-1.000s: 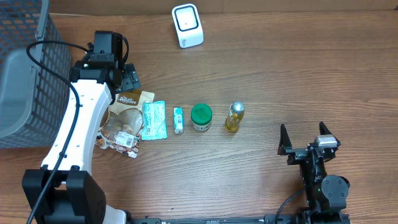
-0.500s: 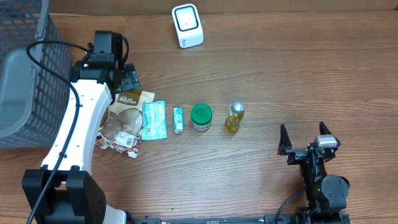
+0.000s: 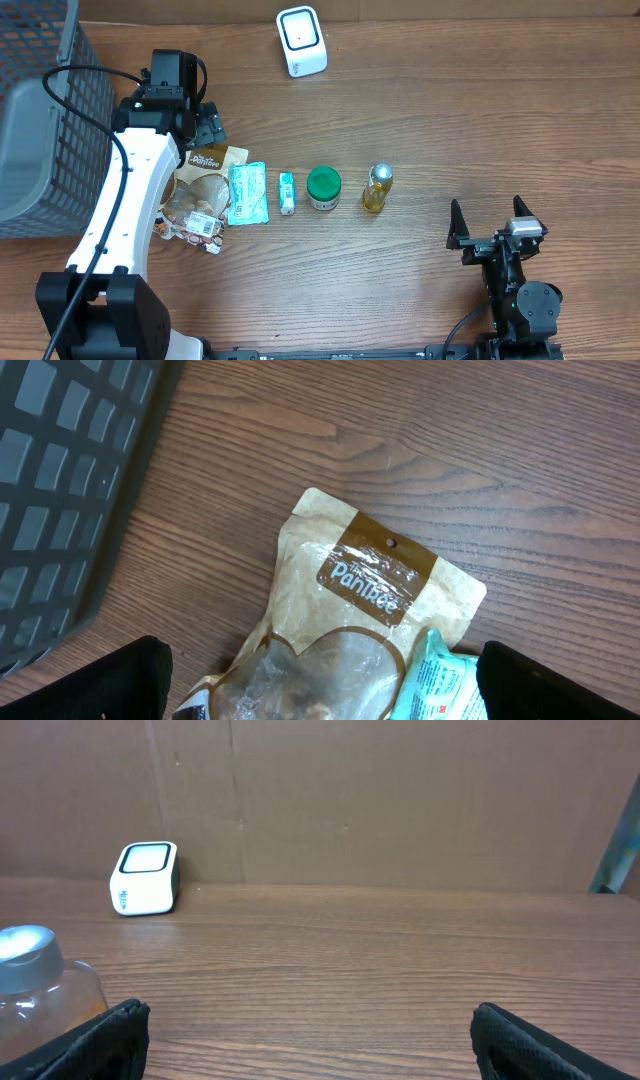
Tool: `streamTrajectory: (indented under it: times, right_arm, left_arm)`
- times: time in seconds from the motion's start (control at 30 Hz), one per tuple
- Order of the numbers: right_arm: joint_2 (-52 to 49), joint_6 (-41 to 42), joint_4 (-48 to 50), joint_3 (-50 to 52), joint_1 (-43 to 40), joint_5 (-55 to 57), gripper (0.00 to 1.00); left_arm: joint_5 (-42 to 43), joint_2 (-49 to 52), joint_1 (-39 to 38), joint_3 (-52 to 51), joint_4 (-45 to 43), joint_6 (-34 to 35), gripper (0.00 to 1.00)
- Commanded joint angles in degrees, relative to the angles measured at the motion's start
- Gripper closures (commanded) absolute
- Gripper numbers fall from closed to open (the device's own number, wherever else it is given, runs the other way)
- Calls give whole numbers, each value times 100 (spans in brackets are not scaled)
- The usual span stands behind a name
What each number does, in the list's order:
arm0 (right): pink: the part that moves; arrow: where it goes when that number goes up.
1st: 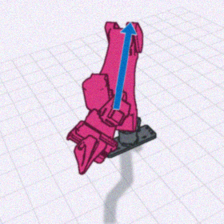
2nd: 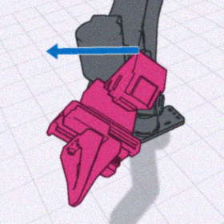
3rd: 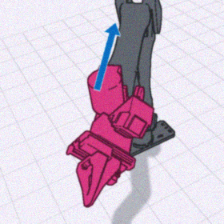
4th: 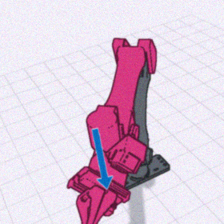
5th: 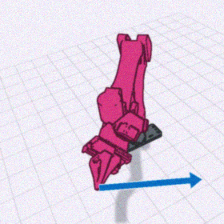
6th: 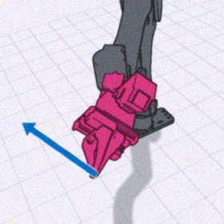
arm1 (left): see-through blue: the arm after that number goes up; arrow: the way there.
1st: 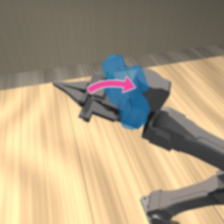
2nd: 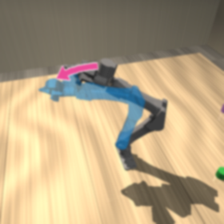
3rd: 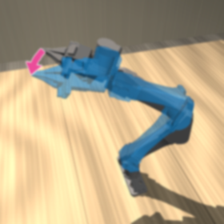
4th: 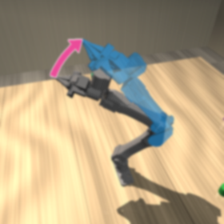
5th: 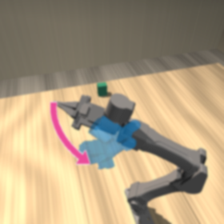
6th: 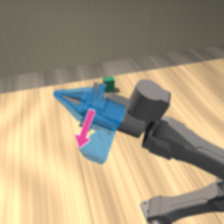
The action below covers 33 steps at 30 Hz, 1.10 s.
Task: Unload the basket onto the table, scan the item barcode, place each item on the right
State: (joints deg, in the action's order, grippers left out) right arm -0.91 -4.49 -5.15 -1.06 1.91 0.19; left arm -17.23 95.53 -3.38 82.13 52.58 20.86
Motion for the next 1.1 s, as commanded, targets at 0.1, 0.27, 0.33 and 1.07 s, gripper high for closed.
streamTrajectory:
  times: [0.1,0.27,0.33,1.07]
  right_arm:
    - [9,-7,31,61,0,-33,0]
    - [9,-7,31,61,0,-33,0]
    - [9,-7,33,61,0,-33,0]
    - [9,-2,57,61,4,-170,0]
  left_arm:
    - [-118,9,-17,20,-11,-7,0]
    - [-116,11,-17,20,-11,-7,0]
    - [-116,9,-17,20,-11,-7,0]
    - [-116,11,-17,20,-11,-7,0]
